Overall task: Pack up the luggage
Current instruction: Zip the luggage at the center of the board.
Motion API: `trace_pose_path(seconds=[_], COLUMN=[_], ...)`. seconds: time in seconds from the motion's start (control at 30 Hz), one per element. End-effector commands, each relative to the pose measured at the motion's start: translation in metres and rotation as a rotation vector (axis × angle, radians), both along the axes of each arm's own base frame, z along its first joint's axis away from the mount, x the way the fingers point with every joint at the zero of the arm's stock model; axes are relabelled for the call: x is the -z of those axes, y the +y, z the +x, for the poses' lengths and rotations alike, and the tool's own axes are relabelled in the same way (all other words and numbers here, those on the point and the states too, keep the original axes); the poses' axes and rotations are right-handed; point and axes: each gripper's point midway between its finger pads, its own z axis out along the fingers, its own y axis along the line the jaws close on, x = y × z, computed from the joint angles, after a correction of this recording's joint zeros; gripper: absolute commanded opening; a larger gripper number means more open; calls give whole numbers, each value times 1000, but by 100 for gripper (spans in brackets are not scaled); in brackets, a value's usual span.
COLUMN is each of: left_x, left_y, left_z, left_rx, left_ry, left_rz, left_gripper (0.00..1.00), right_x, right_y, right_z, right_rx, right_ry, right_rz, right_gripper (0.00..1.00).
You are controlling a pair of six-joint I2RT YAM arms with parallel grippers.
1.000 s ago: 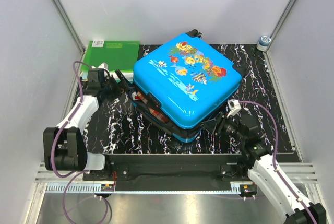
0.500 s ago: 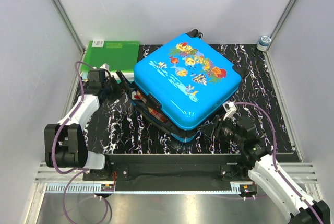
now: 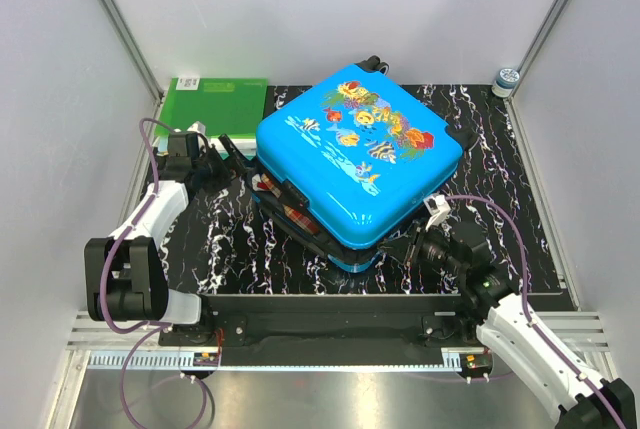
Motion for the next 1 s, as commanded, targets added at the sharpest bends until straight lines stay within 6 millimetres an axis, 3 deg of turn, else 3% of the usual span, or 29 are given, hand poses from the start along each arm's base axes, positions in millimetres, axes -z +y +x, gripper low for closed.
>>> trace_pose_path(seconds=[0.0,0.33,0.97], left_x=[-11,-9,2], left_y=[0,0,5], left_z=[10,8,0], left_rx=[18,17,-10], left_ry=[-64,-59,-44], left_rz=[2,3,23], left_gripper=[96,95,96], right_x=[14,21,21], right_y=[-5,-5,4], right_z=[0,2,-15], right_rx=[18,28,44], right_ry=[29,68,155], right_rz=[-68,-98,-212], right_gripper=[18,0,0])
